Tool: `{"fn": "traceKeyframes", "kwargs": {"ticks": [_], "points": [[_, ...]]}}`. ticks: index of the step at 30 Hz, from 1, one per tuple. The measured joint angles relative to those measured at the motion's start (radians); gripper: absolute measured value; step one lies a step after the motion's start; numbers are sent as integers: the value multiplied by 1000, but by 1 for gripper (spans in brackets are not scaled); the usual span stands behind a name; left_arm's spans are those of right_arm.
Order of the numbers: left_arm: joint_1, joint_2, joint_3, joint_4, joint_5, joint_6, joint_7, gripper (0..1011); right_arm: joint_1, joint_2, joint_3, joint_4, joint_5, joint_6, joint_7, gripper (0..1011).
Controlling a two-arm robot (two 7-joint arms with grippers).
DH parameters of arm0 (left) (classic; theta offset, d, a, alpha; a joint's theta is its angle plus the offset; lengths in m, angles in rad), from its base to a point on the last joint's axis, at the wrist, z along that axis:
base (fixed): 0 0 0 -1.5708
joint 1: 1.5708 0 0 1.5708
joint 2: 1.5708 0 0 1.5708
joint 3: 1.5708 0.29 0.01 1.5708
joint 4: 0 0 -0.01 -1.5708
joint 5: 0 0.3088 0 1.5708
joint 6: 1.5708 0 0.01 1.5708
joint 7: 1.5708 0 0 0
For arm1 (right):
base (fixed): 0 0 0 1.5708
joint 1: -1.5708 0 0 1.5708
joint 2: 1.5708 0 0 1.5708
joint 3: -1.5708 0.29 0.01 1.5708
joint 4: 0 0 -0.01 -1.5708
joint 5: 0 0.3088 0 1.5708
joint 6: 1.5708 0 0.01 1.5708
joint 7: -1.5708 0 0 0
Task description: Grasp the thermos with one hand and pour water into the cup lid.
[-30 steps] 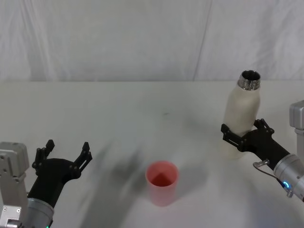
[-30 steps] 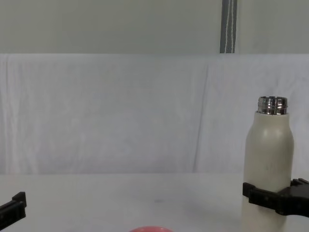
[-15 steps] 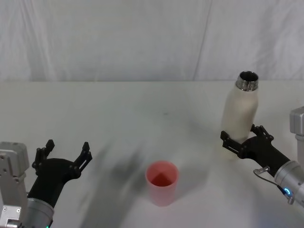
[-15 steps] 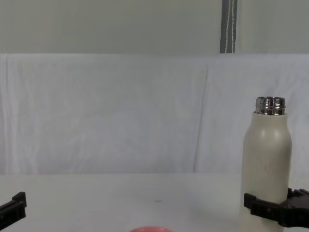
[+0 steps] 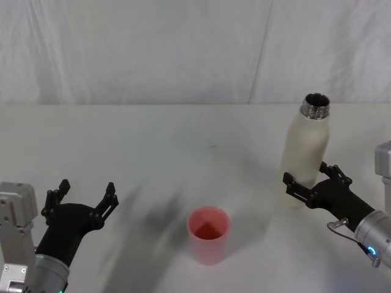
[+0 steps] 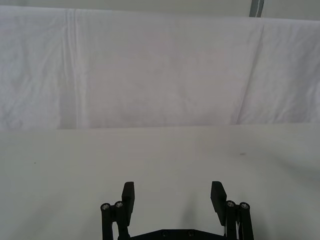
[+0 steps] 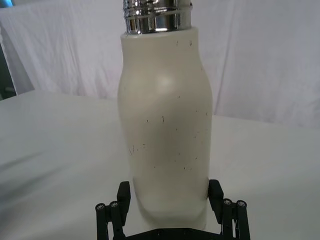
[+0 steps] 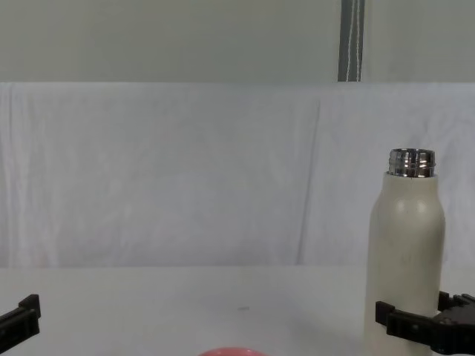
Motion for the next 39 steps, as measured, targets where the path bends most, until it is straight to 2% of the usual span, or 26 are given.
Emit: {"fn": "traceKeyframes", "kwargs": {"ticks": [16,26,35,39], "points": [[0,0,0,0,0,0,0,1001,-35,29,13,-44,10,5,-8,1003],[0,0,0,0,0,0,0,1001,-92,49,36,-114,9,6,-33,1003],[0,0,0,0,0,0,0,1001,-138,40,64,-166,5,-19,-68,1003],[0,0,0,0,0,0,0,1001,-159,30,75,-194,-16,-42,-90,1003]]}}
